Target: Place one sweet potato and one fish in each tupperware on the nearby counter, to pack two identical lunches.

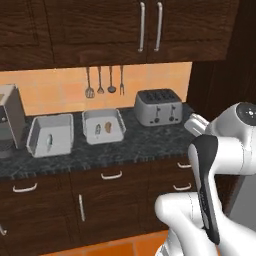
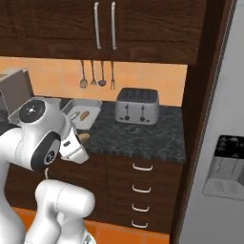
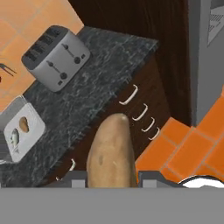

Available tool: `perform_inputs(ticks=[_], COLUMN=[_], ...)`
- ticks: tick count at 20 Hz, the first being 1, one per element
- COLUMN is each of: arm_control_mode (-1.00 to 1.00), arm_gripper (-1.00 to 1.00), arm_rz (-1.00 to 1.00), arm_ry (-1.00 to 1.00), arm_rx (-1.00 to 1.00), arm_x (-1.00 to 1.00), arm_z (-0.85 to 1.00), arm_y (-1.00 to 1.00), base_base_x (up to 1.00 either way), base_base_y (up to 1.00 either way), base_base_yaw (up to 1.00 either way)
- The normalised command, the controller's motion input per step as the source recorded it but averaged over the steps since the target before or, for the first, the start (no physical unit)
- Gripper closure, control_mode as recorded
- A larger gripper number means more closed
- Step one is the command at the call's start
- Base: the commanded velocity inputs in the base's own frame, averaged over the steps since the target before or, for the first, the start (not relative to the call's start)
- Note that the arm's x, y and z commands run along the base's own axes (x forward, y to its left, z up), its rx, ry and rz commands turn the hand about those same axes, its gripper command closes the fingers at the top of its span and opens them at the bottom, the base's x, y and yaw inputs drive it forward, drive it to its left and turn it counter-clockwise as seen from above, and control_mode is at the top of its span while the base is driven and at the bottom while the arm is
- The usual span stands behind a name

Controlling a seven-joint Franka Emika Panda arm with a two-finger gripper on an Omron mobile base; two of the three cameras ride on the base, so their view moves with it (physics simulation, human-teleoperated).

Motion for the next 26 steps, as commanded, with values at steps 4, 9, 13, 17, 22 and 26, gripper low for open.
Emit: perform_inputs(ticks=[4,9,13,17,22,26], arm_control_mode=[1.00,1.00,1.00,1.00,-1.00,-1.00], arm_gripper=[1.00,1.00,1.00,1.00,1.00,1.00], arm_rz=[0.00,0.00,0.00,0.00,0.00,0.06], arm_ry=[0.00,0.00,0.00,0.00,0.11,0.11], arm_rx=[0.00,0.00,0.00,0.00,-0.04,0.02], arm_x=[0.00,0.00,0.00,0.00,0.37,0.73], arm_z=[0.00,0.00,0.00,0.00,-0.54,-0.65], arm_y=[0.00,0.00,0.00,0.00,0.05,-0.40], base_base_x=[0.41,0.72,0.71,0.40,0.09,0.00], base_base_y=[1.00,1.00,1.00,1.00,0.20,0.00], base_base_yaw=[0.00,0.00,0.00,0.00,0.01,0.00])
